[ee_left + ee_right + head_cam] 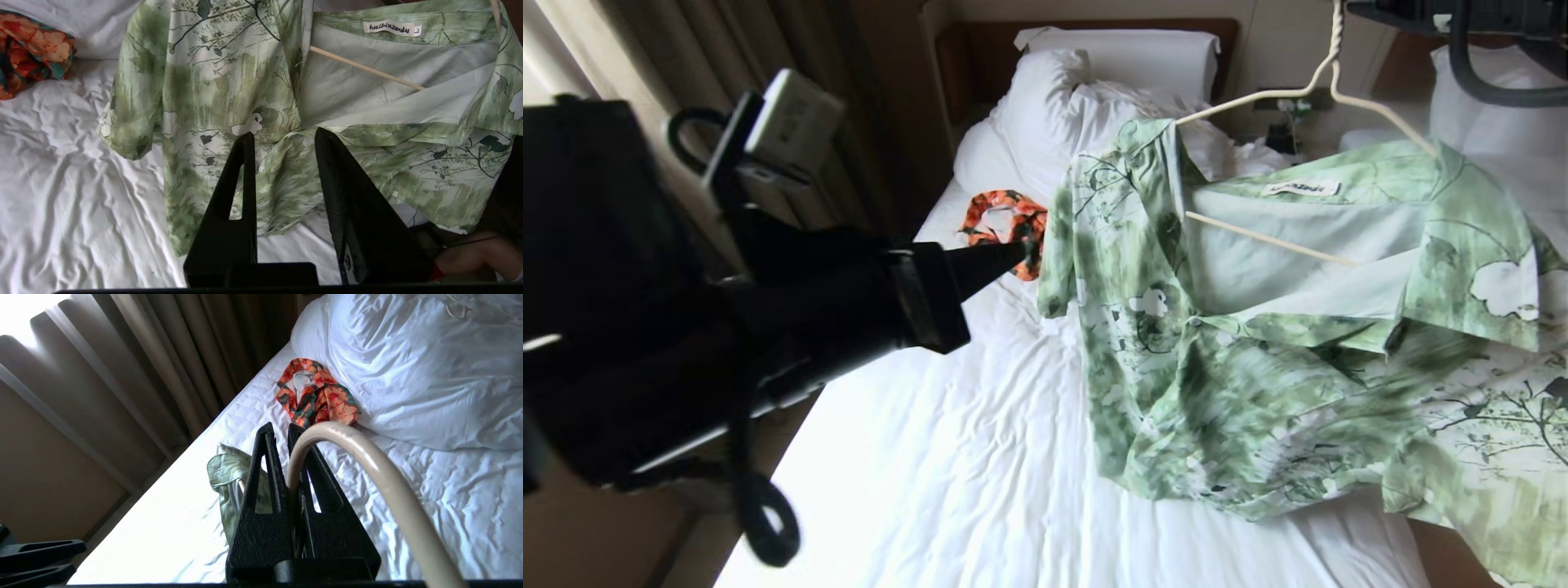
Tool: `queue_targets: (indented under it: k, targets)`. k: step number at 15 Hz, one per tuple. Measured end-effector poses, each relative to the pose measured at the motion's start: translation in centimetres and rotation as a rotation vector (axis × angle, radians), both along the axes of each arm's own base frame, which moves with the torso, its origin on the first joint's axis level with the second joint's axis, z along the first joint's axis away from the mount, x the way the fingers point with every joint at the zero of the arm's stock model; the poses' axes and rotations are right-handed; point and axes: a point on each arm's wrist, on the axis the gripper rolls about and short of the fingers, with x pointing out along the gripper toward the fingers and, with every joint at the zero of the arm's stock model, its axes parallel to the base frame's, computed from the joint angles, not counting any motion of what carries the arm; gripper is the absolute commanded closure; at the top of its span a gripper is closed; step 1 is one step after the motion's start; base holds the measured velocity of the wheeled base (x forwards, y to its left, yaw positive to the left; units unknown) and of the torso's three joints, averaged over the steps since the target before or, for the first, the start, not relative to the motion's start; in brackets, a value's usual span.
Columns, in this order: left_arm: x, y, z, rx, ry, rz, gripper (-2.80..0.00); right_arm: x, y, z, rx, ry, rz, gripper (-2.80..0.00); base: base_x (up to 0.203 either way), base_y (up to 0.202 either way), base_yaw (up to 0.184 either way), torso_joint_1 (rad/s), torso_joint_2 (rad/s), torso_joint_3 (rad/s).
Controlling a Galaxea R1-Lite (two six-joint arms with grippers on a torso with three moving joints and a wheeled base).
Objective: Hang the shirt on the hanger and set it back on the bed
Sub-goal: Take the clothes hanger out of the clothes
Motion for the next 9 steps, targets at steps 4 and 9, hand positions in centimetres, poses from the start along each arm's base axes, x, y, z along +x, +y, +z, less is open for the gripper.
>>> queue_targets:
  k: [4, 9]
  targets:
    - [2.7, -4.4, -0.9, -0.005, -0.005, -0.04, -2.8, 0.6, 0.4, -0.6, 0.006, 0.034, 0.058, 0.0, 0.0, 0.0, 0.0, 0.0, 0.0, 0.0]
    - [4.4, -7.2, -1.6, 0.008, 0.008, -0.019, -2.8, 0.7, 0.3, -1.8, -0.036, 0.092, 0.166, 0.0, 0.0, 0.0, 0.0, 0.0, 0.0, 0.0]
